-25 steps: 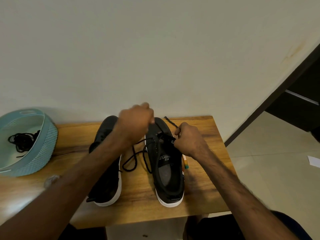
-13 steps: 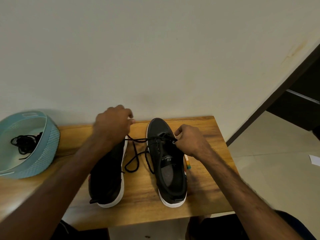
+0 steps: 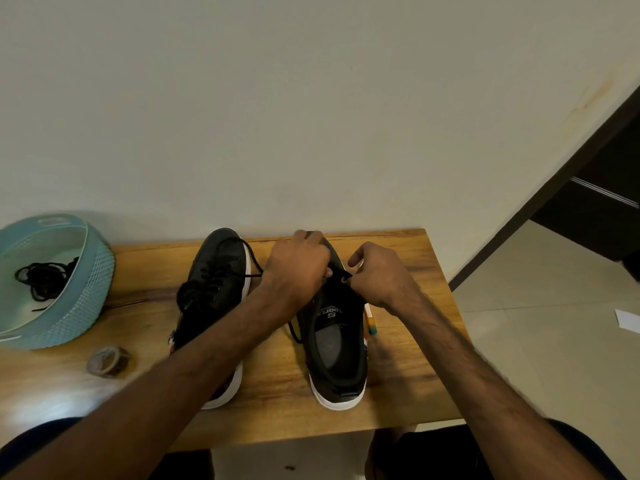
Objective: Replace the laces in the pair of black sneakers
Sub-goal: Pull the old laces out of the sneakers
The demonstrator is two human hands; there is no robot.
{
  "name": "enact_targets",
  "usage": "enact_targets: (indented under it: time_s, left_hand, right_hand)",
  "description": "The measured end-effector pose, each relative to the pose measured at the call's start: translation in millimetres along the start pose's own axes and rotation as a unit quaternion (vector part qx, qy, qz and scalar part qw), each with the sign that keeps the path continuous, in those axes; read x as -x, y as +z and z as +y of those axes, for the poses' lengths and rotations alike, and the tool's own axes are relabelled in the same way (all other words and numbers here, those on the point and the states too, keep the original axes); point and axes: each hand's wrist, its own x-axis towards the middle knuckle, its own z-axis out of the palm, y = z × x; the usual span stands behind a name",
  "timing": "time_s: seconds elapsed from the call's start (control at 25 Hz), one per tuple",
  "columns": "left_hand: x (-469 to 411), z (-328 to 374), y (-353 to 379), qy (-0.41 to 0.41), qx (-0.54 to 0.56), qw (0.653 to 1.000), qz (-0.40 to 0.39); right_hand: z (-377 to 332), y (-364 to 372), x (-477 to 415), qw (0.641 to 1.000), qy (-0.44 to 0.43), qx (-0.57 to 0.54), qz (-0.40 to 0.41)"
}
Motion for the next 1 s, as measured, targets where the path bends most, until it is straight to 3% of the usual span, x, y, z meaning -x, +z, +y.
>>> enact_targets:
  time_s: [0.12, 0.24, 0.36, 0.56, 0.76, 1.0]
  left_hand:
    - [4.4, -26.0, -12.0, 0.008, 0.001, 1.000, -0.012]
    - [10.7, -28.9, -6.9, 0.080, 0.020, 0.990, -0.114]
    - [13.0, -30.0, 5.1, 0.081, 0.022, 0.989, -0.124]
    - [9.3, -43.1, 11.7, 0.086, 0.186, 0.960, -0.189]
    - [7.8, -42.1, 10.4, 0.104, 0.236, 0.947, -0.191]
    - [11.1, -45.9, 10.6, 0.089, 0.261, 0.943, -0.187]
  right_hand:
    - [-4.7, 4.0, -0.2, 1.000, -0.006, -0.021, 0.006]
    - [-7.6, 19.9, 0.1, 0.998, -0.030, 0.049, 0.003]
    - [-7.6, 37.5, 4.8, 0.989, -0.100, 0.106, -0.008]
    - [-8.8, 43.7, 8.9, 0.977, -0.131, 0.167, 0.013]
    - [-8.8, 54.6, 15.0, 0.989, -0.084, 0.106, 0.051]
    - [2.4, 52.4, 5.7, 0.997, -0.063, 0.031, 0.024]
